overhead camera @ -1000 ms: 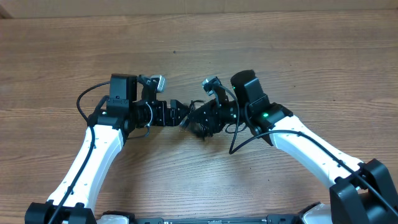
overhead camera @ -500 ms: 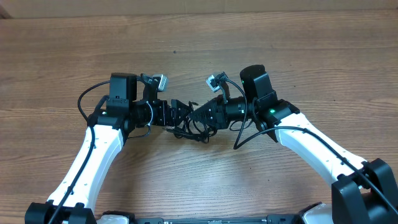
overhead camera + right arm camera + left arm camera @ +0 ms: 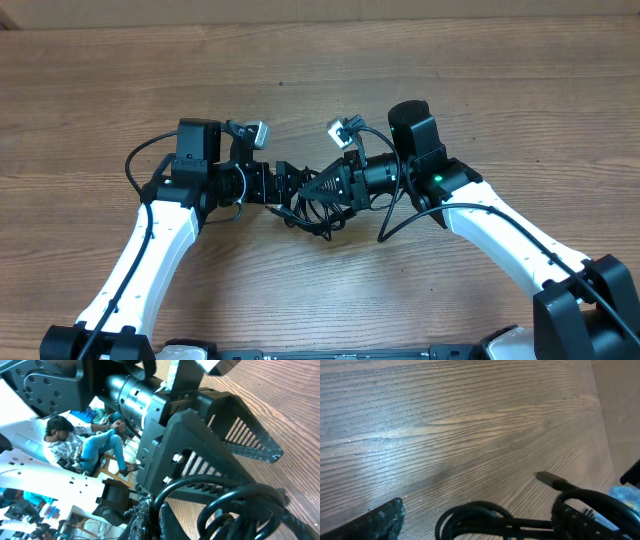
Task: Untangle cables
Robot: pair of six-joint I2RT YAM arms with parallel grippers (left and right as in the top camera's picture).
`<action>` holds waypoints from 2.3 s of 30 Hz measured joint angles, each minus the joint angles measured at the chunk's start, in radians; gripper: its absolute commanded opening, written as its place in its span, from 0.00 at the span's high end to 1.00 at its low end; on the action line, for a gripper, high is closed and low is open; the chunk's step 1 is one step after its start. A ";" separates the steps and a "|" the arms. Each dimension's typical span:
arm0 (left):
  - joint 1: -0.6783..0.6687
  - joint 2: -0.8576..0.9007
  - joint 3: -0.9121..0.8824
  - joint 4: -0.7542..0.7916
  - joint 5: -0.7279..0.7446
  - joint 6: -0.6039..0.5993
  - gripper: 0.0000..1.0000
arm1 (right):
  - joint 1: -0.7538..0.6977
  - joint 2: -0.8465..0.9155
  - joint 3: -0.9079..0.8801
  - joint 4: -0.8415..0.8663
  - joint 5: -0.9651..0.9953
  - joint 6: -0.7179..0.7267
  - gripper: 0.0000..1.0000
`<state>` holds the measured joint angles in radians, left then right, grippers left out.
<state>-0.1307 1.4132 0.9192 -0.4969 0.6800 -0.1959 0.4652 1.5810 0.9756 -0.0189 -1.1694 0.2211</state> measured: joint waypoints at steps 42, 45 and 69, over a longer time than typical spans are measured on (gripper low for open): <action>-0.007 0.000 0.000 -0.005 0.283 0.230 0.03 | -0.057 0.000 0.000 0.138 -0.176 0.041 0.96; -0.008 0.000 0.000 0.012 0.283 0.233 0.05 | -0.058 0.000 0.000 0.141 -0.210 0.040 0.96; 0.045 0.001 0.000 0.101 0.293 0.171 0.00 | -0.059 0.000 0.000 0.146 -0.284 0.041 0.96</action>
<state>-0.0856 1.4139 0.9192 -0.3954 0.9733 -0.0246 0.4065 1.5810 0.9756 0.1268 -1.4536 0.2619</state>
